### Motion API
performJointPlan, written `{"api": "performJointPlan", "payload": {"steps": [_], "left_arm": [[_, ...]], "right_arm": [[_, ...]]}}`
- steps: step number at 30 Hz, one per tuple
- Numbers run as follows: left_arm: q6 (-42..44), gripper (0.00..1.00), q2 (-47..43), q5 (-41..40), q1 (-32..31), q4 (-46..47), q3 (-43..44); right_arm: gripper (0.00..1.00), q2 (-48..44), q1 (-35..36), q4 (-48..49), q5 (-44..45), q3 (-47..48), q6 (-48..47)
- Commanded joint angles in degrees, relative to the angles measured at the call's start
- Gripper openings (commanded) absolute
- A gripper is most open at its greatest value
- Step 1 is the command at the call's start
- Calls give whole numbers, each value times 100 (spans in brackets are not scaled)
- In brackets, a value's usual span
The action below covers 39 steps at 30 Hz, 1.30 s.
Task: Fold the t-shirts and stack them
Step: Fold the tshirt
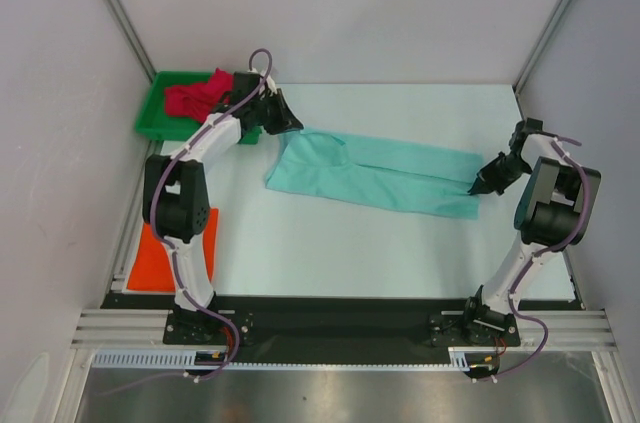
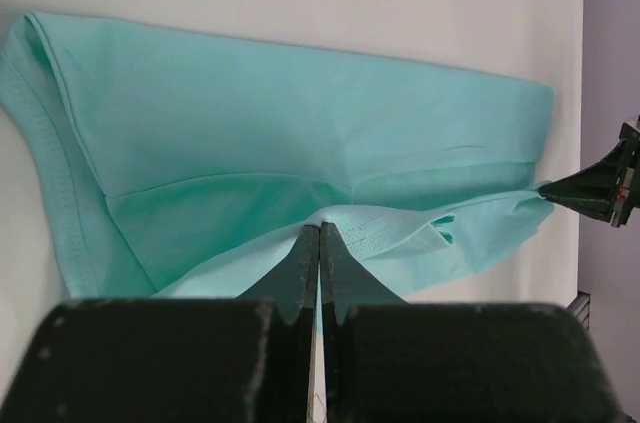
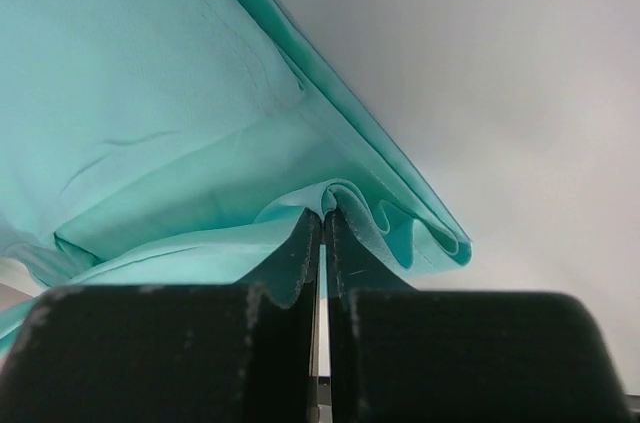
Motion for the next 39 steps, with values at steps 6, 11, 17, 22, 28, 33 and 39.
{"api": "performJointPlan", "payload": {"steps": [6,11,17,22,28,33,39], "left_arm": [[-61,0,342,160,119,168,563],[-69,0,465,187,128,185,617],[-104,0,544,186,128,211,634],[-157,0,615,195,128,220,687],[-227,0,676,213,128,246,669],[-271,0,799,195,128,264,862],[-315,0,1001,213,128,264,1082]], "right_arm": [[0,402,125,-94,-123,514,44],[0,516,143,-138,-79,654,53],[0,604,125,-217,-18,909,62],[0,788,81,-322,9,1050,18],[1,894,28,-358,-35,1129,-35],[1,999,11,-419,-9,1226,-105],[2,1052,2,-472,-44,1270,-105]]}}
